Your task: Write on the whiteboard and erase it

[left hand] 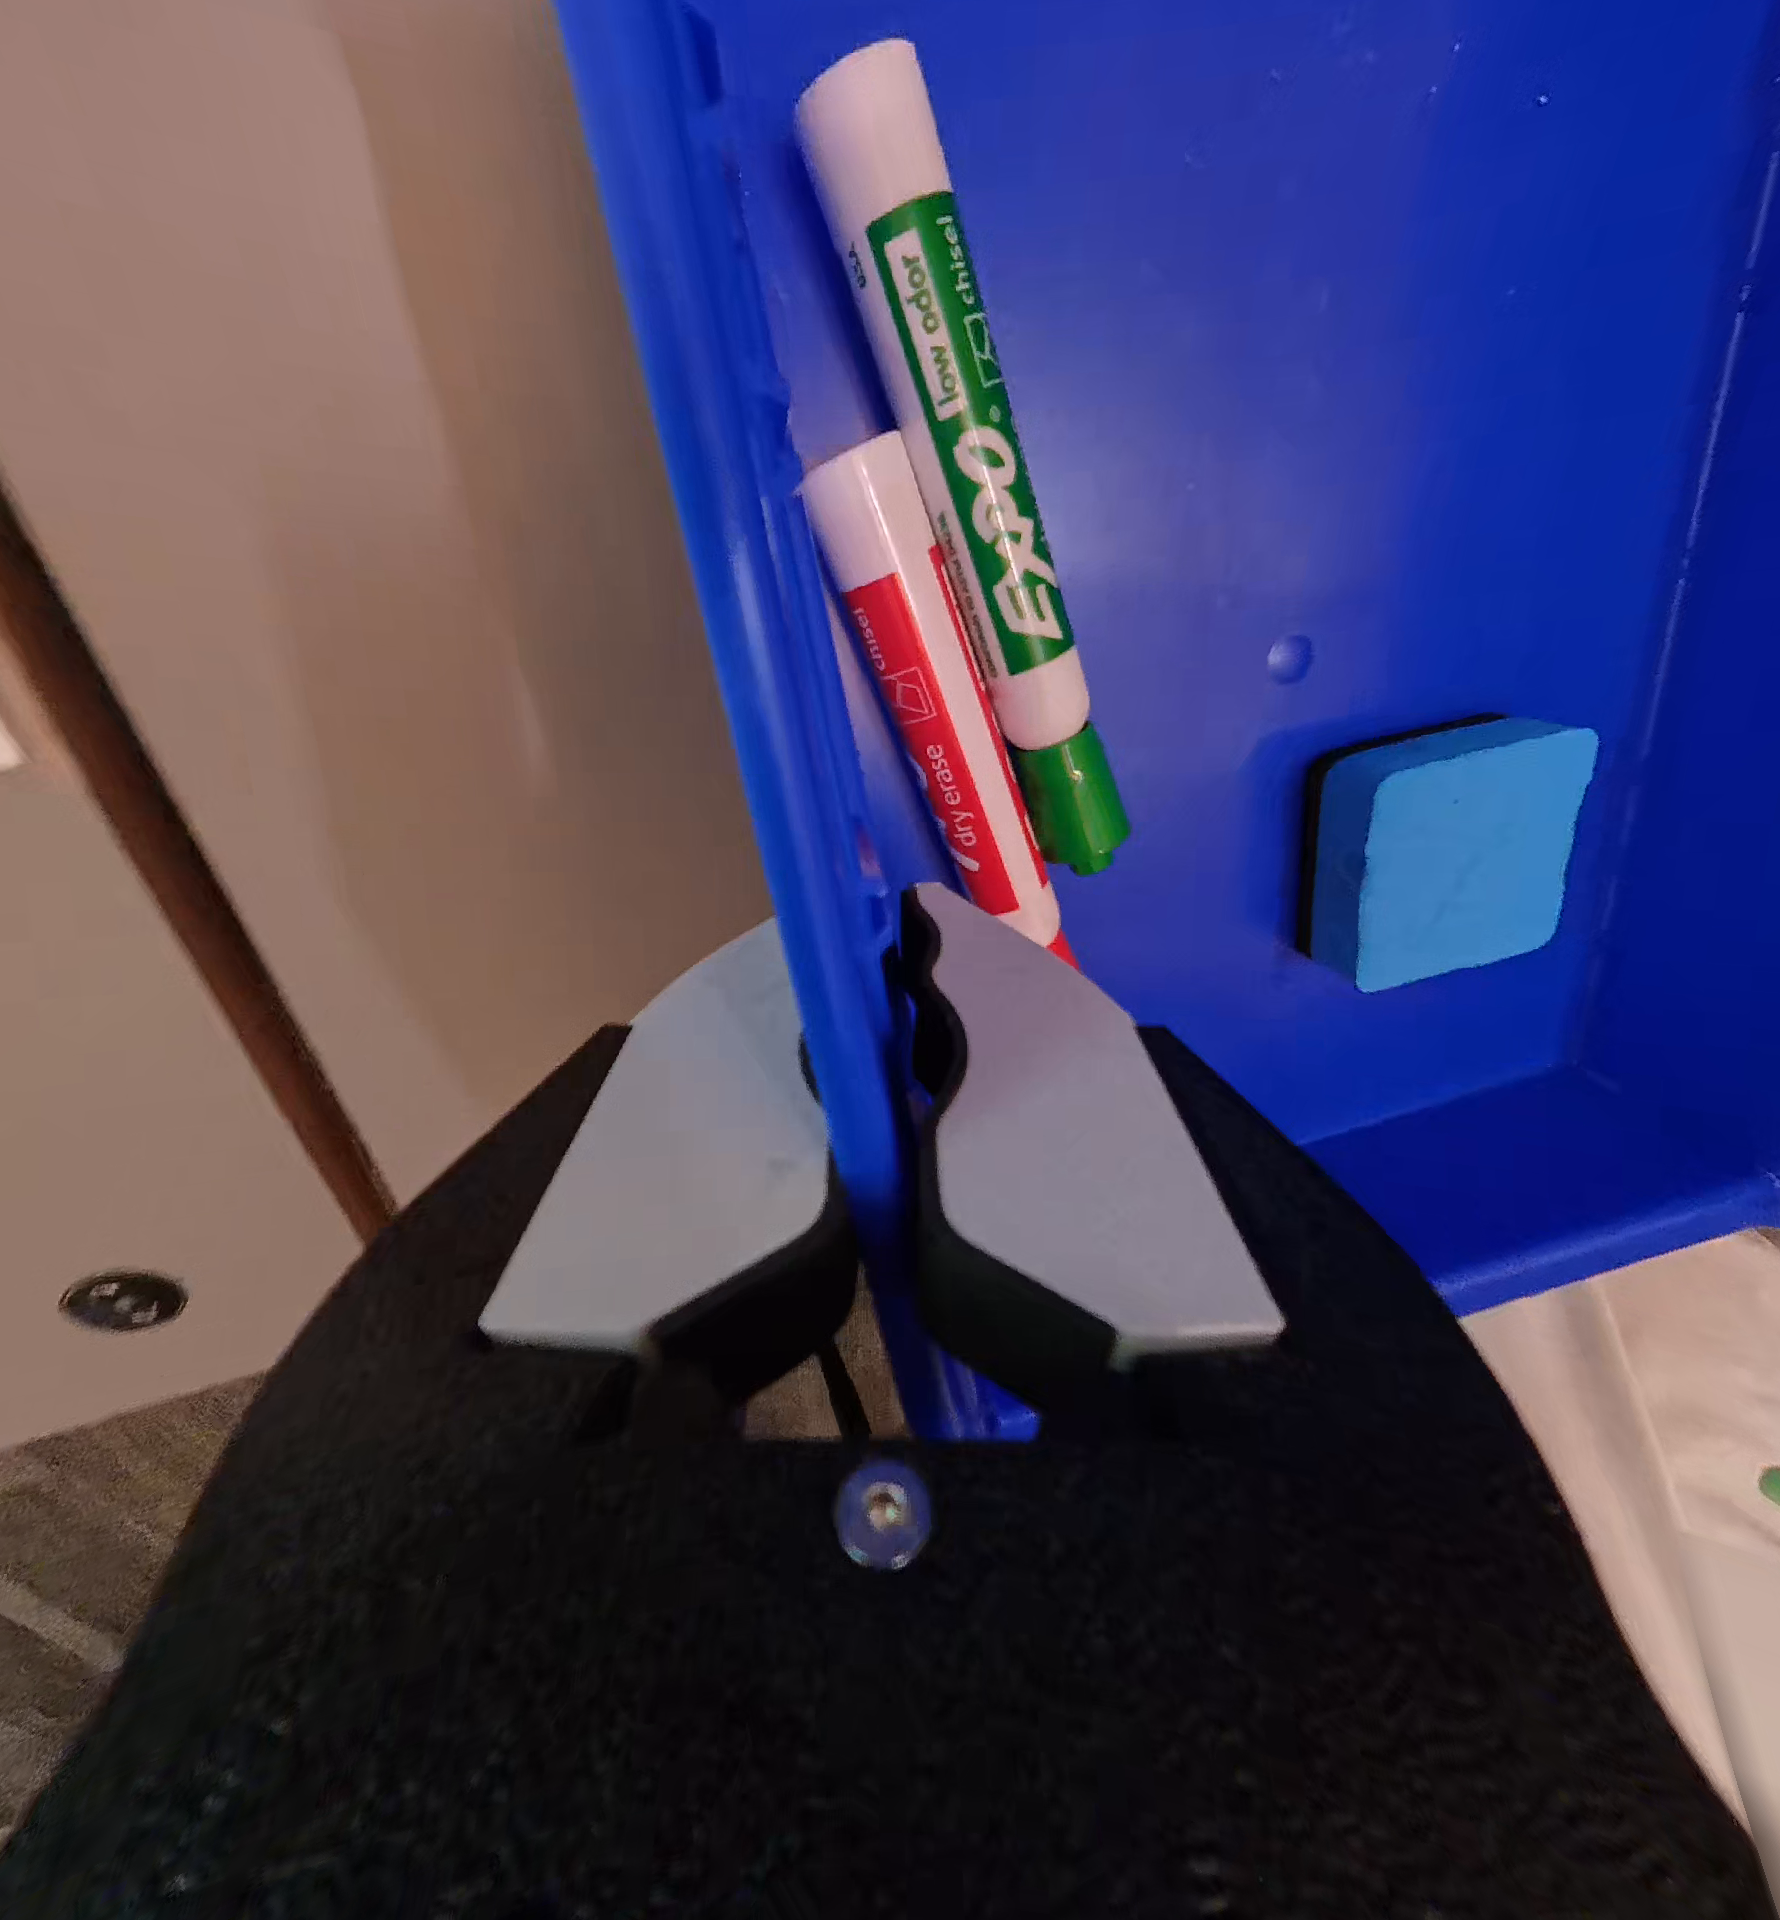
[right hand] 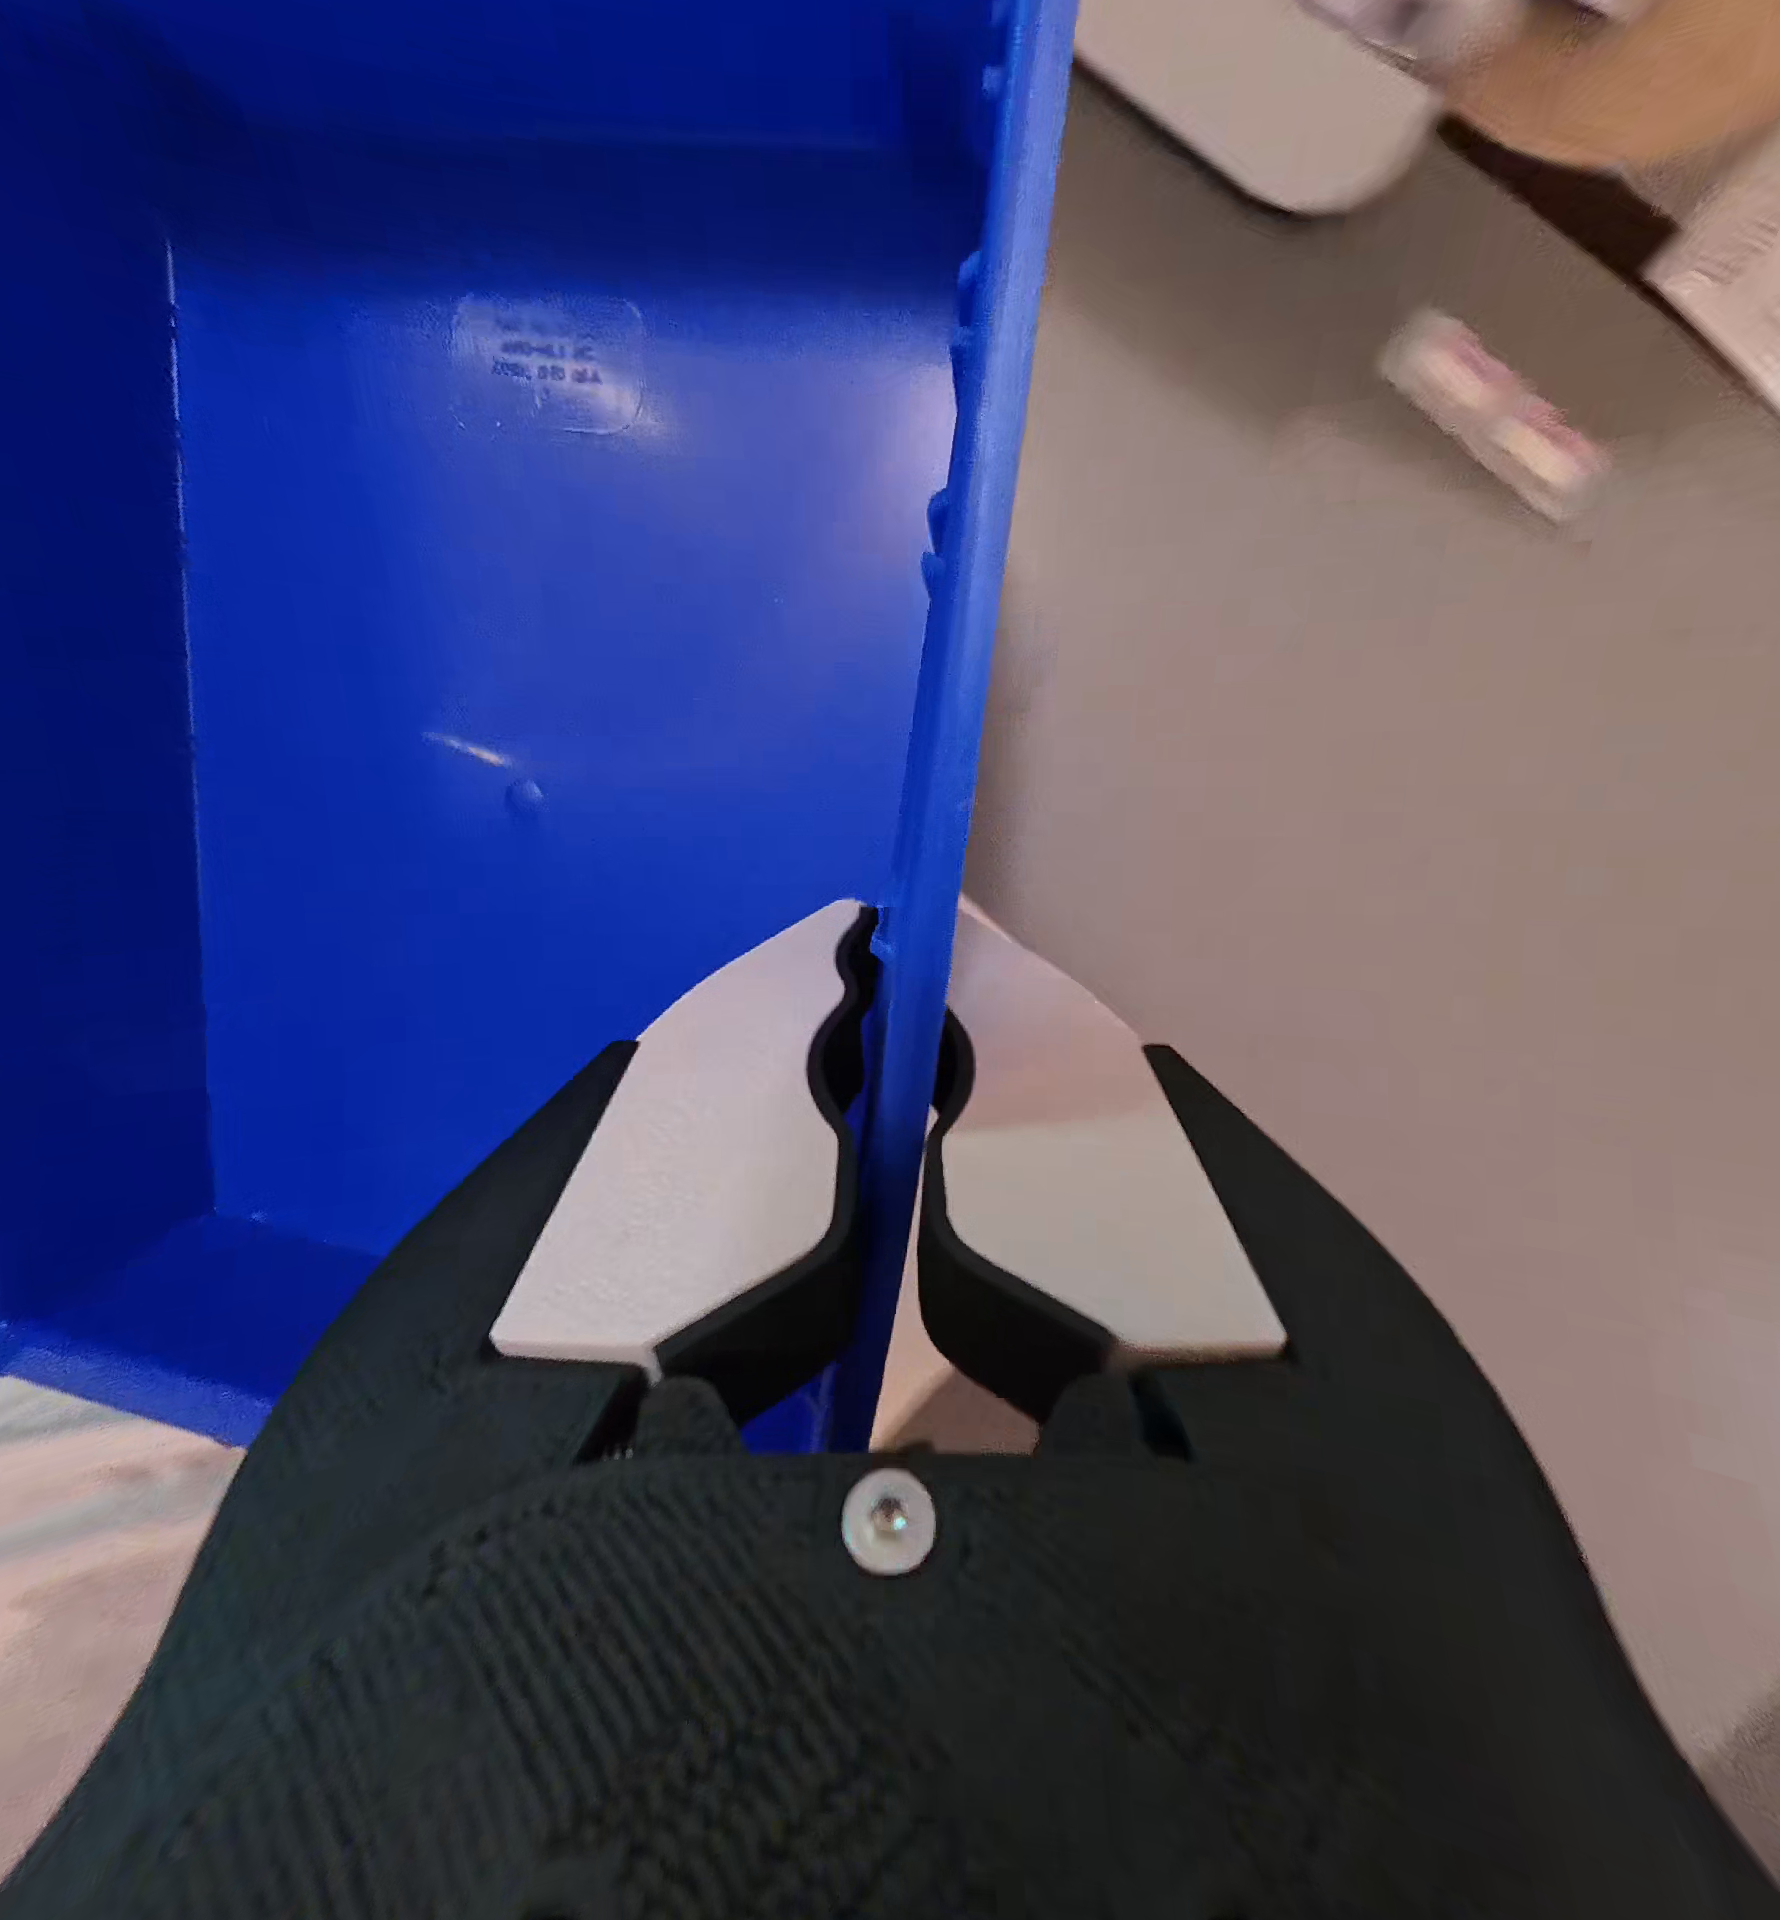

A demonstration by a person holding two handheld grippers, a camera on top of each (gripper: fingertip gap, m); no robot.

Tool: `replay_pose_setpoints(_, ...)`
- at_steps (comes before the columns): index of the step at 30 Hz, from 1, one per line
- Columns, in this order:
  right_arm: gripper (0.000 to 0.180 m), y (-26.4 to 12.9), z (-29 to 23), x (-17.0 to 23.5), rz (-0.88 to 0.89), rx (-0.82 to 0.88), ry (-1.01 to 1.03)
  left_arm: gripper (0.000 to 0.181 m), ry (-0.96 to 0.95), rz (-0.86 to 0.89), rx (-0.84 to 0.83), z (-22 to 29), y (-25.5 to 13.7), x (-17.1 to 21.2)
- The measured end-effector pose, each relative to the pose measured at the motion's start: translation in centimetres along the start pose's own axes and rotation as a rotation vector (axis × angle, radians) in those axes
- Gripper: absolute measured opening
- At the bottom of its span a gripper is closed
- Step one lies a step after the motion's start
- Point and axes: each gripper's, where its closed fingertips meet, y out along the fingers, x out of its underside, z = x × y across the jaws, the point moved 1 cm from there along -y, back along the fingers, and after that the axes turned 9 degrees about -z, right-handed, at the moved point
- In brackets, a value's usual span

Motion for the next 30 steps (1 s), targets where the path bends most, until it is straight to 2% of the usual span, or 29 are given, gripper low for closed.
replay_pose_setpoints(7, 0.007, -2.7, 16.6, 8.5, 0.009, 0.138, 0.286, 0.005, 0.102, -0.027, -0.035, 5.0, 5.1, -6.0)
replay_pose_setpoints(13, 0.007, -1.6, 26.9, 12.5, 0.041, 0.142, 0.449, 0.005, 0.123, -0.017, -0.078, 7.2, 8.7, -9.7)
replay_pose_setpoints(21, 0.007, 2.5, 33.2, 14.7, -0.043, 0.078, 0.529, 0.005, 0.076, 0.051, -0.125, 8.1, 11.5, -12.6)
replay_pose_setpoints(30, 0.009, 5.1, 34.2, 14.1, -0.036, 0.017, 0.502, 0.007, 0.079, 0.119, -0.195, 8.5, 13.1, -13.6)
